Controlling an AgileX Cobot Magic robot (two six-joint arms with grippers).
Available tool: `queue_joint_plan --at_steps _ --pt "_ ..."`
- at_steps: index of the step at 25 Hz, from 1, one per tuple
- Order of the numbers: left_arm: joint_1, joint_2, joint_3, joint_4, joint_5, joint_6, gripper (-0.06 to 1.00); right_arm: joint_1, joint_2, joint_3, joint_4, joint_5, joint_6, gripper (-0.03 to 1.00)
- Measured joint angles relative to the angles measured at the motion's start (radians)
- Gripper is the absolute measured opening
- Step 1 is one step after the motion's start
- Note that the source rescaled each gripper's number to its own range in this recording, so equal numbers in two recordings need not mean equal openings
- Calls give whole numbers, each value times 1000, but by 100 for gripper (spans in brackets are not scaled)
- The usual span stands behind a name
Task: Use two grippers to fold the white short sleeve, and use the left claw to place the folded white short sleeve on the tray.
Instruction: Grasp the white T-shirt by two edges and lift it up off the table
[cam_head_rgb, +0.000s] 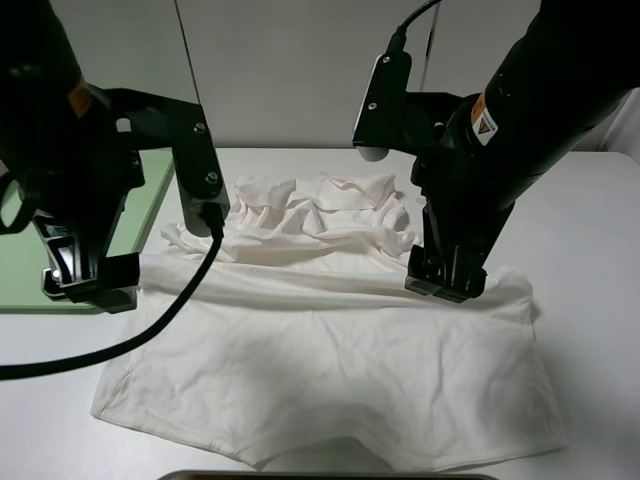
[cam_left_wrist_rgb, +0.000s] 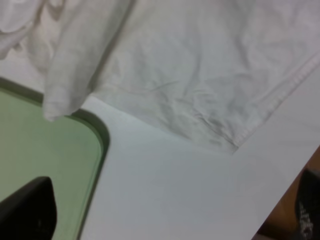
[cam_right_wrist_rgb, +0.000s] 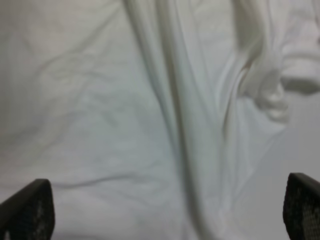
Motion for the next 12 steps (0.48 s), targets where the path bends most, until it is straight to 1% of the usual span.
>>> queue_joint_plan --at_steps 2,4,8,12 --pt "0 30 0 1 -2 17 95 0 13 0 -22 -31 -76 100" --pt "0 69 0 5 -5 39 95 0 26 0 -45 -34 -126 100" --pt "18 135 0 12 -32 71 95 -14 51 0 -79 -34 -150 100" --pt "35 178 0 42 -79 96 95 -74 113 4 -93 -38 -178 100"
